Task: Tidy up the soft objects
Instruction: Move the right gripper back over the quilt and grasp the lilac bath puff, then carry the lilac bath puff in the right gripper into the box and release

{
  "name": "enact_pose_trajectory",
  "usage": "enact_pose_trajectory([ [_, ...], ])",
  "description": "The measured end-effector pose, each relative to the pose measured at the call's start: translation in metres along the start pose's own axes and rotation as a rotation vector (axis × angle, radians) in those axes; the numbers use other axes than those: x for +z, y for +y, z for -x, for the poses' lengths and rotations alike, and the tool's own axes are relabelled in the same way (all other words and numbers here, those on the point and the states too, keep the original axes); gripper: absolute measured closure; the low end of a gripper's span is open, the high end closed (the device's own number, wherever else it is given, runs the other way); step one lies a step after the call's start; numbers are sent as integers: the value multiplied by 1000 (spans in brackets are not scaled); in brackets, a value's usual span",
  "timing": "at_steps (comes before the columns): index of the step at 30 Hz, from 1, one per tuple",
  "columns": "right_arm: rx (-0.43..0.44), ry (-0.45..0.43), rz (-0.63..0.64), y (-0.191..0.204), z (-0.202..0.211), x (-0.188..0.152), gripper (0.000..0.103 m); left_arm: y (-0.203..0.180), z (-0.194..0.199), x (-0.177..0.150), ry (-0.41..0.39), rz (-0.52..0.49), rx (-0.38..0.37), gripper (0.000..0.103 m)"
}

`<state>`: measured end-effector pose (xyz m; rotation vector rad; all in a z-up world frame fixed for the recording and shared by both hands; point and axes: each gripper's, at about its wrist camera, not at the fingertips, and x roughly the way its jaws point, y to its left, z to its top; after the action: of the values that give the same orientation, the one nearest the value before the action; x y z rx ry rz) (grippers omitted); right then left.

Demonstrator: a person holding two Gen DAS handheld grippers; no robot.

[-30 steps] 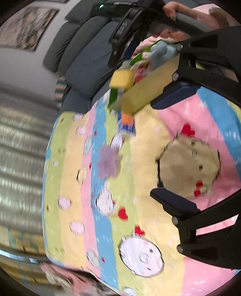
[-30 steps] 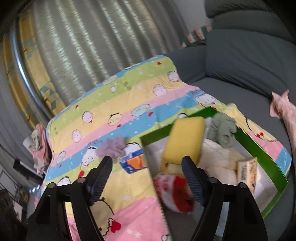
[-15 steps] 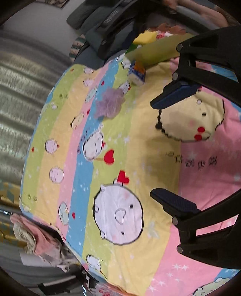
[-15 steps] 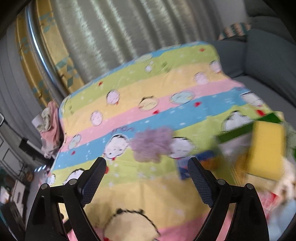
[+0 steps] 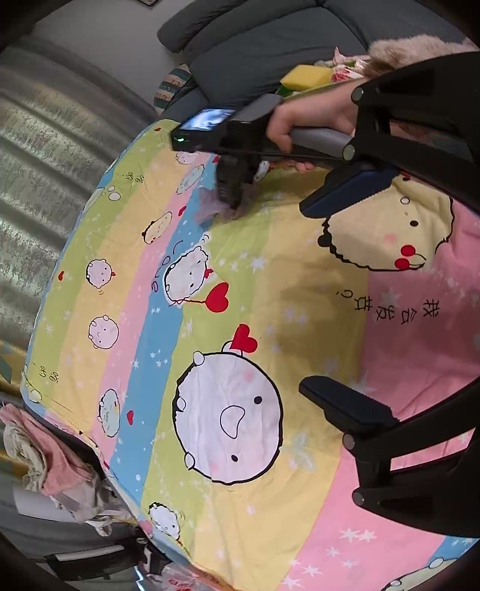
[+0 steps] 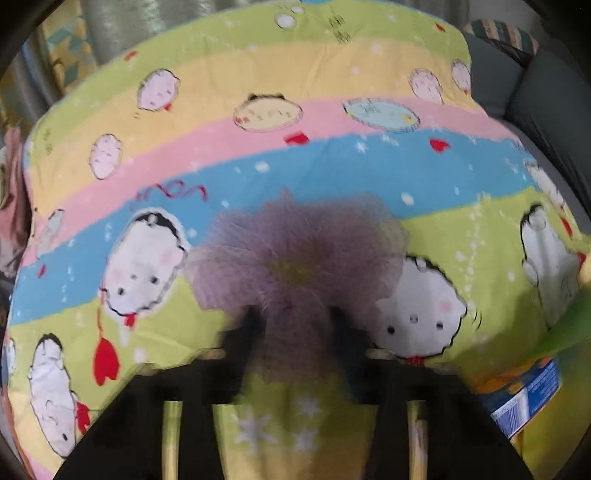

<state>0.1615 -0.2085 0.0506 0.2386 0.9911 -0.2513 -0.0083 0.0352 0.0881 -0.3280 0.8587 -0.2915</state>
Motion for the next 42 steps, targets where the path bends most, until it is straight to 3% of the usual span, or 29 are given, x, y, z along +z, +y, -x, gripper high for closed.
enact_pose_trajectory([
  [4, 80, -14, -30, -8, 18, -16, 85, 0, 4, 0, -4, 6, -15, 16],
  [14, 317, 74, 172, 10, 108, -107, 84, 3, -4, -4, 61, 46, -31, 16],
  [17, 337, 91, 232, 8, 128, -139, 84, 0, -6, -7, 71, 37, -28, 16],
  [19, 341, 120, 251, 6, 132, -150, 78, -2, -9, -10, 82, 25, -16, 17],
  [21, 322, 135, 251, 0, 132, -154, 60, -6, -14, -13, 99, 9, -6, 17],
  [24, 288, 76, 212, -12, 141, -148, 37, -10, -19, -17, 117, -3, -1, 17],
  [27, 325, 25, 121, -35, 147, -138, 33, -16, -24, -22, 142, -18, -19, 18],
  [31, 386, 30, 18, -52, 139, -131, 33, -32, -34, -31, 189, -71, -35, 18],
  [34, 441, 83, -16, -49, 122, -131, 33, -42, -43, -39, 224, -101, -28, 32],
  [37, 479, 143, -54, -48, 110, -136, 33, -47, -55, -47, 289, -87, -84, 39],
  [42, 505, 198, -91, -43, 92, -143, 37, -59, -64, -56, 301, -113, -102, 77],
])
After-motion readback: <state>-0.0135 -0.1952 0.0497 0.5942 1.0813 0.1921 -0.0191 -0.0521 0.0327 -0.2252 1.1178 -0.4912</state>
